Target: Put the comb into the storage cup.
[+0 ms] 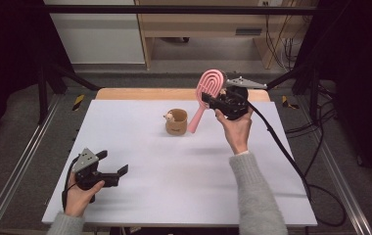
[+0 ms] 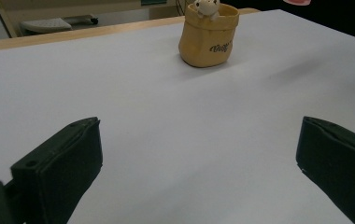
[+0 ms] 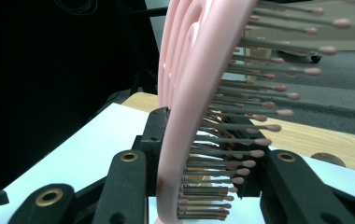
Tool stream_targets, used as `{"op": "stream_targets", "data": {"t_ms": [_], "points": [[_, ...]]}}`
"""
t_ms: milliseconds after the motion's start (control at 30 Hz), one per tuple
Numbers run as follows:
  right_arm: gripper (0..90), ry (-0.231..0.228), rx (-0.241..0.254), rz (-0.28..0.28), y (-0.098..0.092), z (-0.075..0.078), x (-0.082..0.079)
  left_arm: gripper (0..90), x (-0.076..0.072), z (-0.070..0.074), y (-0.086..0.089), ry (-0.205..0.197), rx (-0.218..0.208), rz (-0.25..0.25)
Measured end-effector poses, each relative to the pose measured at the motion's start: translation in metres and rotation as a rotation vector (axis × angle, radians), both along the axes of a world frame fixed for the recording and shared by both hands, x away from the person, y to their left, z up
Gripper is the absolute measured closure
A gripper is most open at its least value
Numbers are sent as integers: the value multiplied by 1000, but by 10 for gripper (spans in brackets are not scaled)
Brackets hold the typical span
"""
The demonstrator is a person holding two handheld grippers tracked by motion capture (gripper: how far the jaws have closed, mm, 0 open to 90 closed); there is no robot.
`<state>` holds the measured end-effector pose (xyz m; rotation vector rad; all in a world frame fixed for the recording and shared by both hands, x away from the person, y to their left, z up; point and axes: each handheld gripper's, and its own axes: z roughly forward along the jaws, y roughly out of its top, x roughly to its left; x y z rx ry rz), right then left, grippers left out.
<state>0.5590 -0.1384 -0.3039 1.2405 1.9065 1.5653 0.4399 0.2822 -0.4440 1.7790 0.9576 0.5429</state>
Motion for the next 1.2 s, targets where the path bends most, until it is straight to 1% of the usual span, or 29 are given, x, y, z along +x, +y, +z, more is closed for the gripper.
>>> {"op": "stream_targets", "data": {"t_ms": [600, 1200], "points": [[640, 1, -10, -21, 9, 4, 15, 5, 1, -1, 0, 2, -2, -2], [639, 4, -10, -48, 17, 1, 31, 5, 1, -2, 0, 6, 2, -7]]}}
